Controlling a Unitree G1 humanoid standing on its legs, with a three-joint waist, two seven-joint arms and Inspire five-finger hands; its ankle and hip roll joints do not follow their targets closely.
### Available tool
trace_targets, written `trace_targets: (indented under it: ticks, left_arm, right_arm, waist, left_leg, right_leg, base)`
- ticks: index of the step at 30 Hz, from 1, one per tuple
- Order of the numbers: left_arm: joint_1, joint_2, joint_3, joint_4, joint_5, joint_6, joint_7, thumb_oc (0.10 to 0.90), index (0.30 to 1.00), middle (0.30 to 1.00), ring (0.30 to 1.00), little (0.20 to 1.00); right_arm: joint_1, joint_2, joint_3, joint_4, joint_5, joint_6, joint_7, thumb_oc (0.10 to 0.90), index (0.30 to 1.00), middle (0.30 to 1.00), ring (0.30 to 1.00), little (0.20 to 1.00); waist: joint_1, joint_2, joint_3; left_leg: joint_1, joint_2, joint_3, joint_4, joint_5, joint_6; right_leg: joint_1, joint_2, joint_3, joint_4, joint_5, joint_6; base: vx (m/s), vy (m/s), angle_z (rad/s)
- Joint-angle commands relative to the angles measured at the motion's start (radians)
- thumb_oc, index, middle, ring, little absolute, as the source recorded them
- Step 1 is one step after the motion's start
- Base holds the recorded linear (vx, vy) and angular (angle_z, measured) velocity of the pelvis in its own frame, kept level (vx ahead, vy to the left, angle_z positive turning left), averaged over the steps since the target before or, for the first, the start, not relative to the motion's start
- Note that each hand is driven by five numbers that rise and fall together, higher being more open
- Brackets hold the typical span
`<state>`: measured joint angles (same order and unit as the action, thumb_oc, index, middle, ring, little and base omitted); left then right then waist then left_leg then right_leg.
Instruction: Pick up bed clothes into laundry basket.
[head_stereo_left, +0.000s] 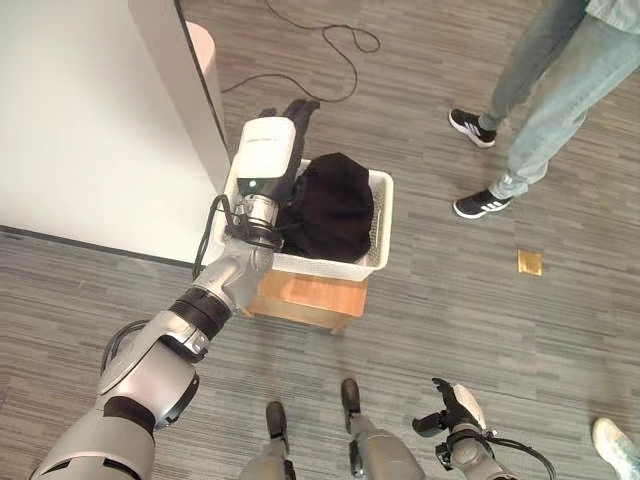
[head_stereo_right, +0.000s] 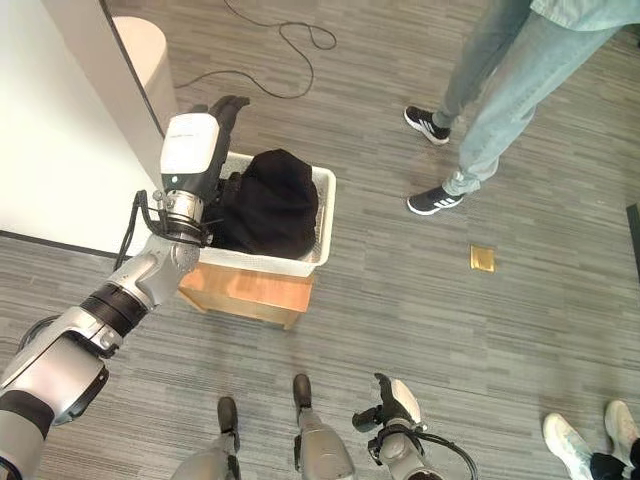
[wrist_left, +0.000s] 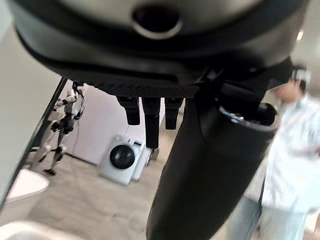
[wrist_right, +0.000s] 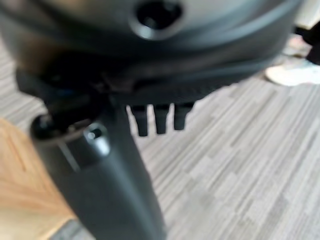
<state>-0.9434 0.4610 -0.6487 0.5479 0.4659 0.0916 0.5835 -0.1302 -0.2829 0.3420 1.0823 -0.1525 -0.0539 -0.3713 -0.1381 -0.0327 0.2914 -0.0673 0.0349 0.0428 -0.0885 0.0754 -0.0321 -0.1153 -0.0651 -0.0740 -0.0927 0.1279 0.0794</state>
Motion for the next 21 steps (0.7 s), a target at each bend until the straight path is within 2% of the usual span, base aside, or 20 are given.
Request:
trace_targets:
  ticks: [1, 3, 4, 5, 8, 11, 12, 13, 14, 15, 16, 17, 19, 20, 21]
  left_arm:
    - [-0.11, -0.034, 0.088, -0.019, -0.054, -0.078, 0.04, 0.8, 0.9, 0.9, 0.9, 0.9]
    - [-0.089, -0.04, 0.103, -0.062, -0.096, -0.097, 0.029, 0.8, 0.9, 0.9, 0.9, 0.9]
    - [-0.086, -0.039, 0.104, -0.066, -0.096, -0.096, 0.027, 0.8, 0.9, 0.9, 0.9, 0.9]
    - [-0.058, -0.053, 0.124, -0.112, -0.131, -0.113, 0.019, 0.8, 0.9, 0.9, 0.9, 0.9]
    - [-0.025, -0.06, 0.14, -0.173, -0.142, -0.122, 0.014, 0.8, 0.9, 0.9, 0.9, 0.9]
    - [0.059, -0.053, 0.176, -0.291, -0.161, -0.147, 0.009, 0.8, 0.9, 0.9, 0.9, 0.9]
    - [0.065, -0.05, 0.178, -0.298, -0.161, -0.144, 0.006, 0.8, 0.9, 0.9, 0.9, 0.9]
    - [0.11, -0.046, 0.196, -0.333, -0.173, -0.155, 0.004, 0.8, 0.9, 0.9, 0.9, 0.9]
    - [0.232, -0.043, 0.235, -0.412, -0.206, -0.18, -0.021, 0.8, 0.9, 0.9, 0.9, 0.9]
    - [0.242, -0.04, 0.239, -0.423, -0.206, -0.177, -0.026, 0.8, 0.9, 0.9, 0.9, 0.9]
    - [0.414, -0.046, 0.28, -0.489, -0.238, -0.206, -0.056, 0.8, 0.9, 0.9, 0.9, 0.9]
    - [0.504, -0.048, 0.299, -0.515, -0.256, -0.222, -0.071, 0.8, 0.9, 0.9, 0.9, 0.9]
    - [0.67, -0.052, 0.33, -0.534, -0.295, -0.24, -0.103, 0.8, 0.9, 0.9, 0.9, 0.9]
    - [0.802, -0.051, 0.354, -0.519, -0.316, -0.247, -0.127, 0.8, 0.9, 0.9, 0.9, 0.9]
    - [0.869, -0.046, 0.371, -0.498, -0.323, -0.243, -0.141, 0.8, 0.9, 0.9, 0.9, 0.9]
  right_arm:
    - [0.064, -0.057, -0.014, -0.012, -0.032, 0.006, -0.008, 0.8, 0.9, 0.9, 0.9, 0.9]
    - [0.059, -0.059, -0.011, -0.01, -0.04, 0.014, -0.003, 0.8, 0.9, 0.9, 0.9, 0.9]
    - [0.06, -0.059, -0.01, -0.009, -0.04, 0.014, -0.003, 0.8, 0.9, 0.9, 0.9, 0.9]
    - [0.052, -0.058, -0.01, -0.016, -0.047, 0.018, 0.003, 0.8, 0.9, 0.9, 0.9, 0.9]
    - [0.052, -0.057, -0.007, -0.022, -0.056, 0.02, 0.008, 0.8, 0.9, 0.9, 0.9, 0.9]
    - [0.044, -0.046, -0.004, -0.039, -0.064, 0.023, 0.007, 0.8, 0.9, 0.9, 0.9, 0.9]
    - [0.046, -0.045, -0.002, -0.039, -0.065, 0.023, 0.007, 0.8, 0.9, 0.9, 0.9, 0.9]
    - [0.036, -0.04, -0.005, -0.051, -0.064, 0.023, 0.005, 0.8, 0.9, 0.9, 0.9, 0.9]
    - [0.024, -0.027, -0.007, -0.069, -0.062, 0.023, 0.003, 0.8, 0.9, 0.9, 0.9, 0.9]
    - [0.027, -0.027, -0.004, -0.069, -0.062, 0.023, 0.003, 0.8, 0.9, 0.9, 0.9, 0.9]
    - [0.008, -0.01, -0.005, -0.097, -0.055, 0.02, 0.004, 0.8, 0.9, 0.9, 0.9, 0.9]
    - [-0.01, 0.001, 0.001, -0.111, -0.054, 0.019, 0.006, 0.8, 0.9, 0.9, 0.9, 0.9]
    - [-0.042, 0.014, 0.017, -0.137, -0.056, 0.018, 0.012, 0.8, 0.9, 0.9, 0.9, 0.9]
    - [-0.065, 0.02, 0.026, -0.157, -0.063, 0.018, 0.021, 0.8, 0.9, 0.9, 0.9, 0.9]
    - [-0.068, 0.022, 0.04, -0.171, -0.067, 0.017, 0.028, 0.8, 0.9, 0.9, 0.9, 0.9]
  waist:
    - [0.04, 0.002, -0.099]
    - [0.06, 0.004, -0.106]
    - [0.057, 0.005, -0.106]
    - [0.084, 0.004, -0.109]
    - [0.102, 0.002, -0.114]
    - [0.146, -0.005, -0.117]
    - [0.143, -0.005, -0.118]
    - [0.165, -0.009, -0.117]
    - [0.2, -0.015, -0.115]
    - [0.197, -0.015, -0.118]
    - [0.242, -0.02, -0.113]
    - [0.266, -0.023, -0.111]
    - [0.307, -0.028, -0.106]
    - [0.348, -0.033, -0.1]
    - [0.368, -0.036, -0.099]
  left_leg:
    - [-0.018, 0.005, -0.058, 0.001, -0.083, -0.037]
    - [-0.015, 0.001, -0.083, 0.001, -0.083, -0.035]
    - [-0.015, 0.001, -0.086, 0.001, -0.083, -0.035]
    - [-0.014, -0.006, -0.116, 0.001, -0.083, -0.034]
    - [-0.014, -0.011, -0.145, 0.001, -0.083, -0.032]
    - [-0.015, -0.017, -0.178, 0.001, -0.082, -0.03]
    - [-0.015, -0.018, -0.179, 0.001, -0.082, -0.03]
    - [-0.015, -0.019, -0.191, 0.001, -0.081, -0.03]
    - [-0.016, -0.024, -0.212, 0.001, -0.081, -0.028]
    - [-0.015, -0.024, -0.213, 0.001, -0.081, -0.028]
    - [-0.017, -0.03, -0.236, 0.001, -0.079, -0.027]
    - [-0.021, -0.034, -0.248, 0.001, -0.075, -0.027]
    - [-0.025, -0.04, -0.267, 0.001, -0.07, -0.027]
    - [-0.03, -0.043, -0.282, 0.001, -0.066, -0.029]
    - [-0.025, -0.043, -0.292, 0.001, -0.071, -0.032]
  right_leg:
    - [0.07, -0.103, -0.048, 0.005, -0.095, 0.115]
    - [0.085, -0.109, -0.065, 0.005, -0.1, 0.113]
    - [0.087, -0.109, -0.068, 0.005, -0.101, 0.113]
    - [0.099, -0.115, -0.086, 0.005, -0.103, 0.112]
    - [0.115, -0.12, -0.111, 0.005, -0.109, 0.111]
    - [0.13, -0.126, -0.137, 0.005, -0.114, 0.11]
    - [0.131, -0.126, -0.139, 0.005, -0.115, 0.11]
    - [0.136, -0.129, -0.147, 0.005, -0.116, 0.11]
    - [0.146, -0.134, -0.16, 0.005, -0.118, 0.108]
    - [0.148, -0.134, -0.161, 0.005, -0.119, 0.108]
    - [0.162, -0.139, -0.182, 0.005, -0.122, 0.105]
    - [0.166, -0.142, -0.196, 0.005, -0.122, 0.103]
    - [0.178, -0.146, -0.215, 0.005, -0.124, 0.098]
    - [0.188, -0.151, -0.238, 0.005, -0.126, 0.096]
    - [0.204, -0.151, -0.256, 0.005, -0.136, 0.094]
  base:
    - [0.04, -0.029, 0.23]
    - [0.02, -0.023, 0.36]
    - [0.02, -0.039, 0.53]
    - [0.02, -0.044, 0.43]
    - [0.01, -0.037, 0.37]
    - [0.0, -0.031, 0.41]
    - [0.01, -0.035, 0.26]
    - [0.02, -0.05, 0.28]
    - [0.02, -0.05, 0.31]
    - [0.01, -0.059, 0.23]
    - [0.0, -0.046, 0.29]
    - [0.0, -0.056, 0.22]
    - [0.01, -0.037, 0.47]
    - [0.04, -0.052, 0.63]
    - [0.02, -0.032, 0.38]
